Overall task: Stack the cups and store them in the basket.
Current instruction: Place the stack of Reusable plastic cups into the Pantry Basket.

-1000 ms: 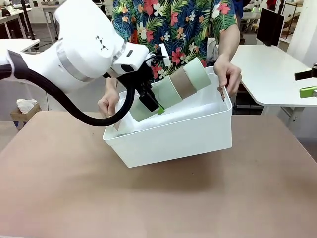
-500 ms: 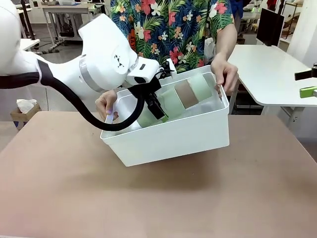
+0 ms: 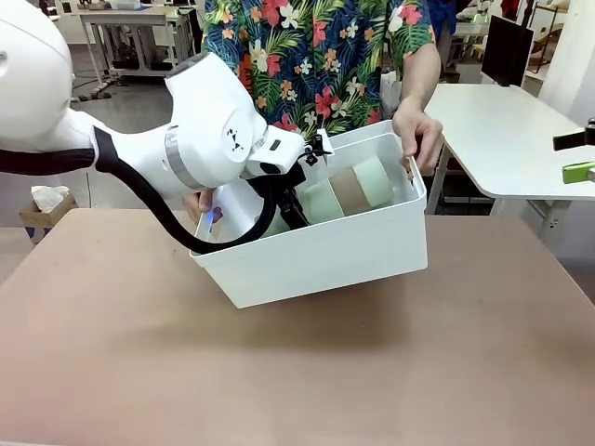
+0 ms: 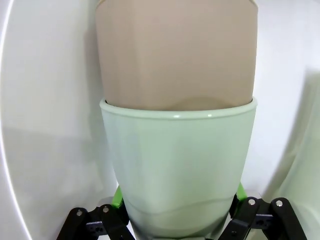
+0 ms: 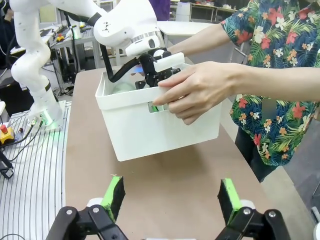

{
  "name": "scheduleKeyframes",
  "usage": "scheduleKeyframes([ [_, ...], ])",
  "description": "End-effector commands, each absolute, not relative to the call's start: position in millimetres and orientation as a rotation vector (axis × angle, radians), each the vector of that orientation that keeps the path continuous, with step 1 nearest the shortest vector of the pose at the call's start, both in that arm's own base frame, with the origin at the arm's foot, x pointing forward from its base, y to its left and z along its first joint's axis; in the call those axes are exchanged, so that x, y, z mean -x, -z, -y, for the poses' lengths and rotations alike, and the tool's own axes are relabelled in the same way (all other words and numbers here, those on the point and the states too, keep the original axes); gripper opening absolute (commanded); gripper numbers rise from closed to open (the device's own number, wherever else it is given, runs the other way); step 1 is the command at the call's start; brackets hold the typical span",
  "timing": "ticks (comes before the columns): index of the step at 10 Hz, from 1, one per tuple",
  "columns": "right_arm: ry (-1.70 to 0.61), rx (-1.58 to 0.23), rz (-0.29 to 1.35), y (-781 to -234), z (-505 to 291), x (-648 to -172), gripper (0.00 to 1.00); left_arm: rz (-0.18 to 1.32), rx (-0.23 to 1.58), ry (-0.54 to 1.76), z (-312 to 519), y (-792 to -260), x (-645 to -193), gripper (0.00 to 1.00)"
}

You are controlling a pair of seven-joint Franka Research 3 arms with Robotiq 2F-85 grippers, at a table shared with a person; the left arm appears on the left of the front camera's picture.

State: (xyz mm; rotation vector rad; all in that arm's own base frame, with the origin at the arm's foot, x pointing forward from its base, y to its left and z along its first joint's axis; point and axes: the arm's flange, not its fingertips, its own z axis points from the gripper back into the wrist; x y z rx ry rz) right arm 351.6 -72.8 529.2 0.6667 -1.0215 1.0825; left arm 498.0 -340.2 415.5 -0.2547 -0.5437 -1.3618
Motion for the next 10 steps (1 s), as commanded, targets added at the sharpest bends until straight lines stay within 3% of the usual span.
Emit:
scheduleKeyframes([
  [1,-1.070,-0.682,1.046,-532,72,-354,1.00,0.557,0.248,1.366,344,-421,-502,1.00],
  [5,-1.070,-0.682,1.046,-532,72,-354,1.00,0.556,0.280,1.362,330,-447,-492,1.00],
  [10,-1.070,-0.682,1.046,-532,72,-354,1.00,0.622,0.512,1.358,265,-549,-443,1.00],
])
